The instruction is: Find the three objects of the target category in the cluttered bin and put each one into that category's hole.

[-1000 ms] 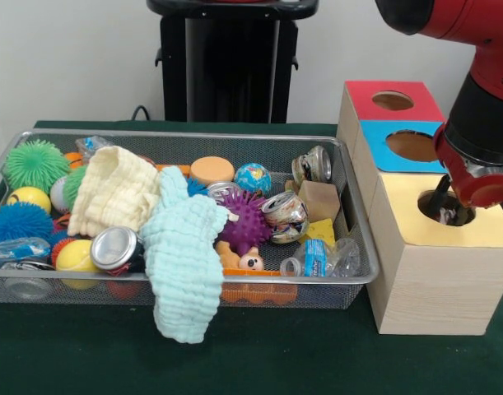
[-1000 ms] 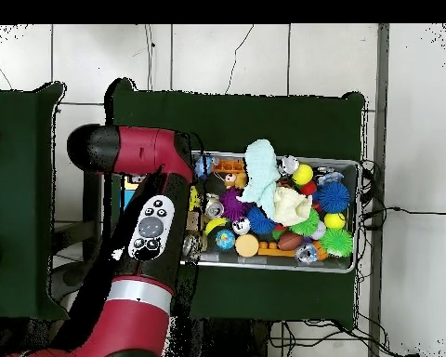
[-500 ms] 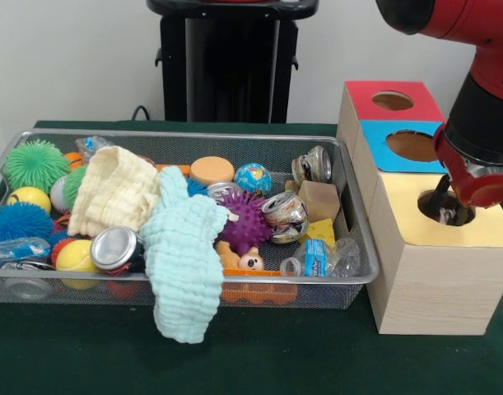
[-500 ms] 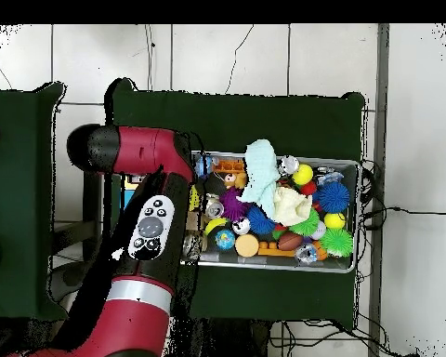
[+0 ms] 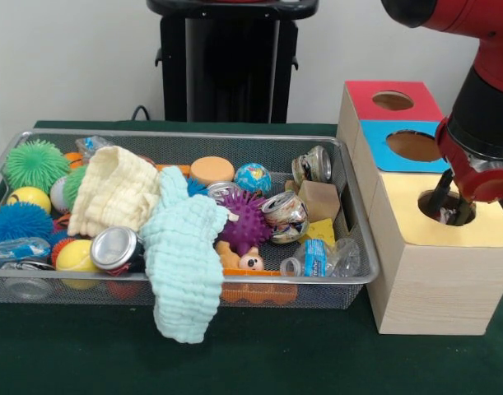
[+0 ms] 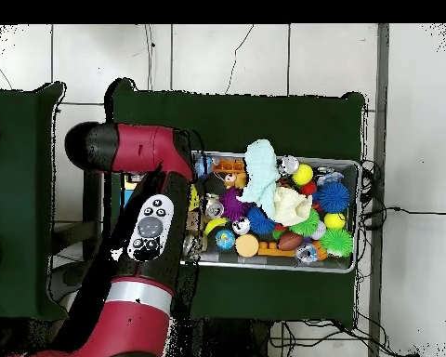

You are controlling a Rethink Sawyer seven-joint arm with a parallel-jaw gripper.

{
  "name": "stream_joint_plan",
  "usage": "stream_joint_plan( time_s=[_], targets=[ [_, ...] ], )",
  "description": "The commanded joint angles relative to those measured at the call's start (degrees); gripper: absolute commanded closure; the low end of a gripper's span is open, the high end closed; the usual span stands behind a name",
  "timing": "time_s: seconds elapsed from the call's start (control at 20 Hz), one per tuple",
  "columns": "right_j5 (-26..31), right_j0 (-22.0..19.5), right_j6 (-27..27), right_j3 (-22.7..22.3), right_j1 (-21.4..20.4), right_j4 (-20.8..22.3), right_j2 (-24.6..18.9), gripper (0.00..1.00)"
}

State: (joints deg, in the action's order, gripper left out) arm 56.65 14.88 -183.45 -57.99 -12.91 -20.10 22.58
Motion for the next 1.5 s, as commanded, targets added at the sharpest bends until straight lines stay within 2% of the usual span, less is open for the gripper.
stream_joint_plan(
  time_s=[0.05,0.35,0.55,1.15,1.2,1.5],
  targets=[
    [5.67,-2.25,-3.57,3.06,-2.48,0.27,-2.18,0.0],
    [7.49,-2.44,-3.54,3.27,-3.71,0.31,-2.15,0.0],
    [5.84,-2.7,-3.23,2.47,-3.68,0.31,-2.61,0.0],
    [9.74,-2.27,-4.16,5.01,-3.75,0.36,-2.09,0.0],
    [10.04,-2.29,-4.01,5.08,-3.78,0.45,-2.06,1.0],
    [10.05,-2.36,-4.52,5.8,-3.38,0.74,-1.6,1.0]
  ],
)
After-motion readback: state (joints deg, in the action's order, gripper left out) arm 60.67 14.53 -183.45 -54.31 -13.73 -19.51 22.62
